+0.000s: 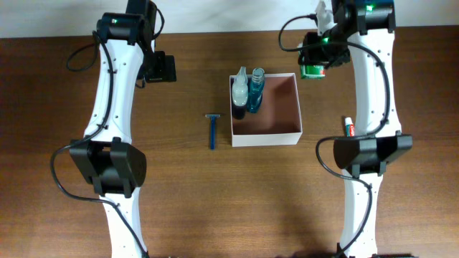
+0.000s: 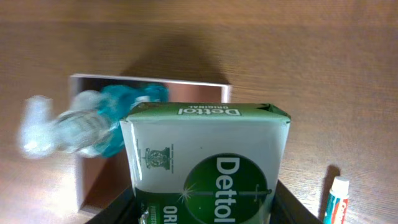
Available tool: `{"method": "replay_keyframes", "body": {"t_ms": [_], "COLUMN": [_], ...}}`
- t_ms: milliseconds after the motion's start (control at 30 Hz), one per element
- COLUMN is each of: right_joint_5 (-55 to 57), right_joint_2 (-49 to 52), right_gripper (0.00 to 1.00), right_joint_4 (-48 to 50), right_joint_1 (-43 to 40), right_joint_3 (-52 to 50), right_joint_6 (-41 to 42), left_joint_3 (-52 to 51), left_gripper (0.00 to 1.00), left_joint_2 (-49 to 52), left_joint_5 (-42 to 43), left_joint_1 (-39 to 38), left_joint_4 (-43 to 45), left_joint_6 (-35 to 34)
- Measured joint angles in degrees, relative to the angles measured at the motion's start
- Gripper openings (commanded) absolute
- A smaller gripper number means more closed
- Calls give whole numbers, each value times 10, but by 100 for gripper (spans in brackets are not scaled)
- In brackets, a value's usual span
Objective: Pack container
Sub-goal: 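Lift the soap bar and carry it over the pink box, then lower the soap bar into the box and open the right gripper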
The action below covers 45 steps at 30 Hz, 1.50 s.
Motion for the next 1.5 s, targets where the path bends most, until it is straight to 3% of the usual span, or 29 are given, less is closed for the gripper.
{"method": "replay_keyframes", "body": {"t_ms": [167,333,533,933,1500], "right_joint_5": [-12,-16,-17,-19,38], "right_joint_2": [-60,-108,-108,-108,-108], "right_gripper": [45,45,47,50,56], "right_joint_4": [0,0,10,125,200], "right_joint_1": [16,34,70,86,86], "right_joint_3": [-40,-146,-257,-387,-420], "right_joint_6": [9,13,15,21,53], "left_joint_3": [0,0,0,0,0], "left_gripper": [99,100,99,99,99], "left_joint_2": [0,0,0,0,0], "left_joint_5": [0,0,0,2,2], "left_joint_1": [0,0,0,0,0], "left_joint_4": [-5,-7,-10,-30,-37], "left_joint_6": [0,0,0,0,0]}}
